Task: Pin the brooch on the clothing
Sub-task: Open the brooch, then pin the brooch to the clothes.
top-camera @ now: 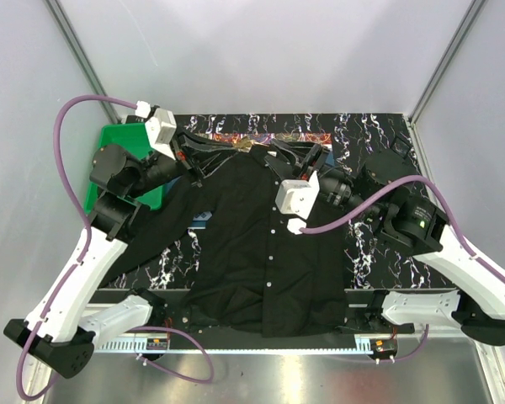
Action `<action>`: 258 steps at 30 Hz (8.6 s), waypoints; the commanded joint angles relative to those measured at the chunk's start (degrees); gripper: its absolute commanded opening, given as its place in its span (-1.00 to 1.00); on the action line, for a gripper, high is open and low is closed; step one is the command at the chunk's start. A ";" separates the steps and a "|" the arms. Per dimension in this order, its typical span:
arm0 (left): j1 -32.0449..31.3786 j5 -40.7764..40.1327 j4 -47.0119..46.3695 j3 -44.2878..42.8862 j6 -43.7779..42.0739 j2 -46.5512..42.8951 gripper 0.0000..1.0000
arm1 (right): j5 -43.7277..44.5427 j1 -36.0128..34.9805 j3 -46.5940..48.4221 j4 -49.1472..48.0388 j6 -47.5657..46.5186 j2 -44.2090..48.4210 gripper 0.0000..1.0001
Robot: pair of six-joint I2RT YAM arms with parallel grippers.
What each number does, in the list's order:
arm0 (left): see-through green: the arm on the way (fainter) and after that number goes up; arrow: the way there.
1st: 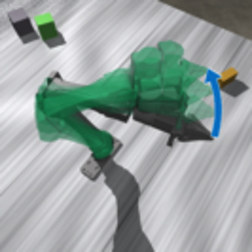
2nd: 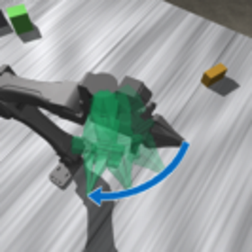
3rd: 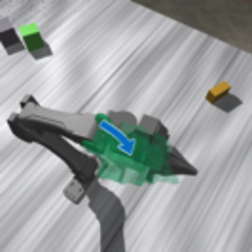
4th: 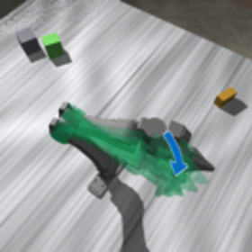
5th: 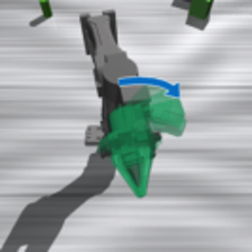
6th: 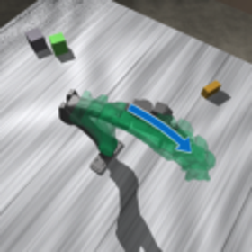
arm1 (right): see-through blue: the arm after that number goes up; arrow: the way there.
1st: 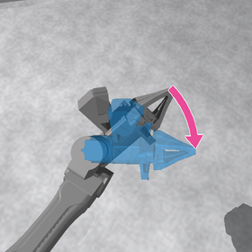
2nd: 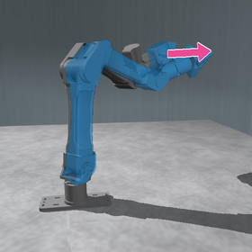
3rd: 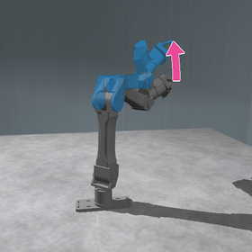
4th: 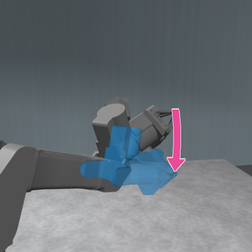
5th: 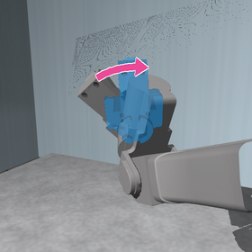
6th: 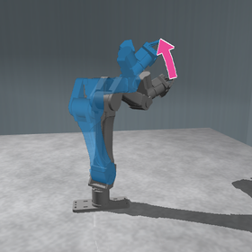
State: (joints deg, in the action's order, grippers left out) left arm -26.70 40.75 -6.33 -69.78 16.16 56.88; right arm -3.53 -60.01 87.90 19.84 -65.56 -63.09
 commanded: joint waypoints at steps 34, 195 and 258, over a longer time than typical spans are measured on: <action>0.07 -3.05 -1.32 1.49 6.42 -3.80 -1.00 | 4.05 -0.11 4.21 -2.96 0.70 -6.08 -0.32; 25.37 9.08 -22.05 8.33 33.31 8.59 -1.00 | -6.57 26.16 12.21 20.32 42.79 -17.83 0.47; 33.99 13.21 -26.02 26.97 20.84 19.06 -1.00 | 3.18 21.43 54.31 29.56 84.90 -85.53 -0.11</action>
State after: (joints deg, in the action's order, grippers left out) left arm 7.11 52.42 -28.47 -43.81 38.39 75.72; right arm -2.87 -37.78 138.80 50.65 18.28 -148.09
